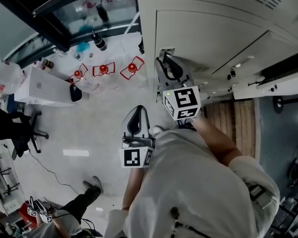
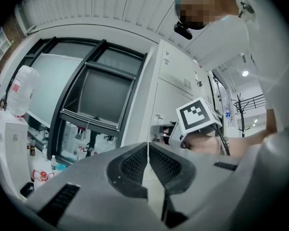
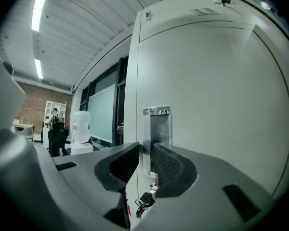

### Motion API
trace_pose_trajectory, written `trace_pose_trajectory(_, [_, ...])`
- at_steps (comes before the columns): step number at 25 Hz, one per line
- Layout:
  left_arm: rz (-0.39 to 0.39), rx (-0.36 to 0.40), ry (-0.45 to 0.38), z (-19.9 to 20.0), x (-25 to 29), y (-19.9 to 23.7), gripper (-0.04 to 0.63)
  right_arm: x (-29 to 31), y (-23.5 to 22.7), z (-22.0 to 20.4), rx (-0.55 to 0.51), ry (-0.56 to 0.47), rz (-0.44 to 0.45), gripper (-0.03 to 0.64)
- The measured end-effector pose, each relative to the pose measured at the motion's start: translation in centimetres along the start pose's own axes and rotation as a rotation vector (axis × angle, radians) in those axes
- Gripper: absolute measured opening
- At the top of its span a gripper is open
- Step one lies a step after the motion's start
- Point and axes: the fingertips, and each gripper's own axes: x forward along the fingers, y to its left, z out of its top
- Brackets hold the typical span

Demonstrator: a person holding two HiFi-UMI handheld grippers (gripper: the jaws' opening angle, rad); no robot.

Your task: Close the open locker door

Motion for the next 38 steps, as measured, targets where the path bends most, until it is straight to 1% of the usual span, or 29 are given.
trace_pose_trajectory(2, [0.000,-0.002,0.004,-0.2,0.0,-0.1,0.017,0.0,0.0,-0.2,-0.024,0.013,-0.008,0.086])
trace_pose_trajectory(4, [-0.001,0.000,0.006,-0.4,-0.1,-0.3,0.017,-0.1,0.2,-0.8,-0.031,0.039,0.006,0.097])
trace_pose_trajectory(6, [-0.003,0.006,0.006,-0.4,-0.1,-0.6,0.016,-0.5,0.3,-1.4,-0.008,0.056,0.036,0.146])
trace_pose_trajectory(8, [0.002,0.010,0.007,-0.4,-0.3,-0.7,0.016,-1.1,0.2,-1.8,0.018,0.061,0.045,0.167])
trace_pose_trajectory(10, [0.016,0.012,0.011,-0.5,-0.4,-0.7,0.016,-2.0,-0.3,-2.2,0.030,0.063,0.039,0.169])
trace_pose_trajectory(12, [0.030,0.010,0.018,-0.7,-0.7,-0.7,0.016,-3.0,-0.5,-2.6,0.041,0.065,0.053,0.167])
trace_pose_trajectory(15, [0.042,0.012,0.030,-1.1,-1.1,-1.0,0.017,-4.6,0.1,-3.0,0.048,0.047,0.139,0.167])
trace_pose_trajectory(19, [0.048,0.020,0.045,-1.6,-2.0,-1.4,0.016,-7.2,2.2,-3.2,0.041,0.006,0.293,0.161])
trace_pose_trajectory(22, [0.060,0.026,0.061,-2.1,-3.0,-1.4,0.017,-9.2,4.7,-4.1,0.042,0.016,0.397,0.095])
trace_pose_trajectory(25, [0.089,0.034,0.070,-2.4,-4.1,-1.2,0.016,-10.7,6.8,-5.6,0.049,0.052,0.457,0.066])
trace_pose_trajectory(28, [0.121,0.039,0.059,-2.1,-5.0,-1.2,0.017,-11.9,8.4,-6.8,0.072,0.083,0.507,0.054])
trace_pose_trajectory(31, [0.141,0.043,0.035,-1.0,-5.8,-1.0,0.017,-12.9,10.1,-6.7,0.080,0.073,0.577,0.048])
trace_pose_trajectory(34, [0.138,0.048,0.015,0.5,-6.5,-1.1,0.016,-13.8,11.9,-5.8,0.094,0.043,0.639,0.048])
trace_pose_trajectory(36, [0.135,0.048,0.023,0.3,-6.8,-1.4,0.017,-14.1,12.7,-5.4,0.128,0.032,0.655,0.048])
trace_pose_trajectory(38, [0.147,0.045,0.042,-0.8,-7.2,-1.6,0.017,-14.4,13.4,-5.9,0.142,0.048,0.681,0.048])
